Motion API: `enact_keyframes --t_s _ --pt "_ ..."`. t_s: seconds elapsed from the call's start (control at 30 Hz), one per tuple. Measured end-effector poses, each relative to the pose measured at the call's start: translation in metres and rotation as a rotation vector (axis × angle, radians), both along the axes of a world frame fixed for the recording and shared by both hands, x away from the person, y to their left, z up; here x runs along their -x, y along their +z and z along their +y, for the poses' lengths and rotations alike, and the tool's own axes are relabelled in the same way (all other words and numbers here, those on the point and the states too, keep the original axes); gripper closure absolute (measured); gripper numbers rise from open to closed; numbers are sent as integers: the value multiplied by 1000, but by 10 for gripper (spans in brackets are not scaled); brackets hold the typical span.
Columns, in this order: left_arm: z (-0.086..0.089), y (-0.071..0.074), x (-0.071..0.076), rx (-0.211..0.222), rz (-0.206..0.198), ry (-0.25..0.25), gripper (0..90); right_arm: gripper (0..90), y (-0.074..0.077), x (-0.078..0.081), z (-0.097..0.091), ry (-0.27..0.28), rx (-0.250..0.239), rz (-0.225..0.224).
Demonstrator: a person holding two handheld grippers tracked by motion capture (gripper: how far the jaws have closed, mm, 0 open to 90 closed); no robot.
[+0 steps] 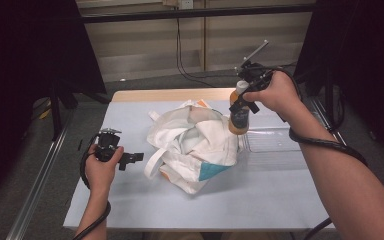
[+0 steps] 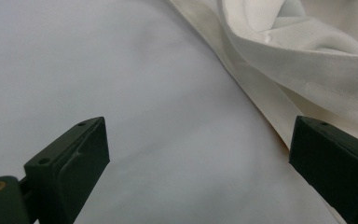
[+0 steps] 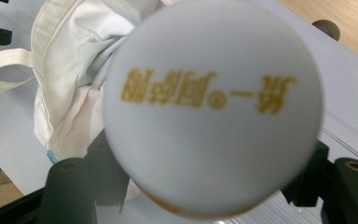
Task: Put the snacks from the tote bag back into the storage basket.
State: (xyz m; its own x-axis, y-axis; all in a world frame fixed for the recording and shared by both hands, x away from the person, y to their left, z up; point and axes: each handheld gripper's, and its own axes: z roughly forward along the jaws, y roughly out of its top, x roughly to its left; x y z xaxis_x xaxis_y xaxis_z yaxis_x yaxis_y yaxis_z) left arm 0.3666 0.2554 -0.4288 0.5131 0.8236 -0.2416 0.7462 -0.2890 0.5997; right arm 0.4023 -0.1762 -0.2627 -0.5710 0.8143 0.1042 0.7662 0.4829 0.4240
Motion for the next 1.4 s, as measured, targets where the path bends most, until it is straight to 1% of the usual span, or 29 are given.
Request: enact_keyframes --t_s 0.07,0.1,0.17,0.23,0.3,0.37,0.4,0.5,0.6,0.67,0.77,0.8,0.87,0.9,0.97,1.0,1.03,1.07,1.1,1.13,1.4 --pt "0 0 0 5 -1 5 48 305 1 0 -3 -9 0 7" --pt "0 0 0 4 1 2 48 305 1 0 -4 -6 2 1" --pt "0 0 0 4 -2 3 48 305 0 0 -6 -11 6 3" --pt "0 0 0 -8 -5 -2 48 305 0 0 -8 -13 9 7" --pt "0 0 0 -5 -1 -5 48 305 -1 0 -10 -9 14 8" --pt "0 0 0 -7 -4 -1 49 305 -1 1 -12 -20 15 13" --pt "0 0 0 -9 -6 0 48 305 -2 1 -13 -18 19 8" --pt "0 0 0 -4 0 -6 49 305 -3 1 -17 -23 17 7" --pt "0 0 0 -4 -3 -6 49 305 -4 2 -19 -32 17 11" --pt "-1 0 0 0 -7 6 49 305 -4 2 -20 -36 11 16" --pt "1 1 0 -1 -6 0 49 305 -6 2 -22 -35 16 12" --pt "1 1 0 -6 -7 -1 49 305 -6 2 -23 -44 17 19" --pt "1 1 0 -4 -5 -3 49 305 -7 3 -25 -44 19 20" --pt "0 1 1 0 -9 7 50 305 -8 3 -25 -44 18 17" --pt "0 1 0 1 -7 4 50 305 -10 3 -27 -46 20 17" --pt "0 1 0 1 -7 4 50 305 -10 3 -28 -43 21 15" --pt "0 1 0 -8 -9 -4 50 305 -11 3 -29 -50 15 18" --pt "0 1 0 -1 -10 3 50 305 -11 3 -30 -49 14 17" --pt "0 1 0 -1 -10 3 50 305 -11 4 -31 -55 18 26" --pt "0 1 0 4 -8 5 50 305 -12 4 -32 -60 16 20" --pt "1 0 0 -9 -3 -3 51 305 -16 7 -39 -74 15 29"
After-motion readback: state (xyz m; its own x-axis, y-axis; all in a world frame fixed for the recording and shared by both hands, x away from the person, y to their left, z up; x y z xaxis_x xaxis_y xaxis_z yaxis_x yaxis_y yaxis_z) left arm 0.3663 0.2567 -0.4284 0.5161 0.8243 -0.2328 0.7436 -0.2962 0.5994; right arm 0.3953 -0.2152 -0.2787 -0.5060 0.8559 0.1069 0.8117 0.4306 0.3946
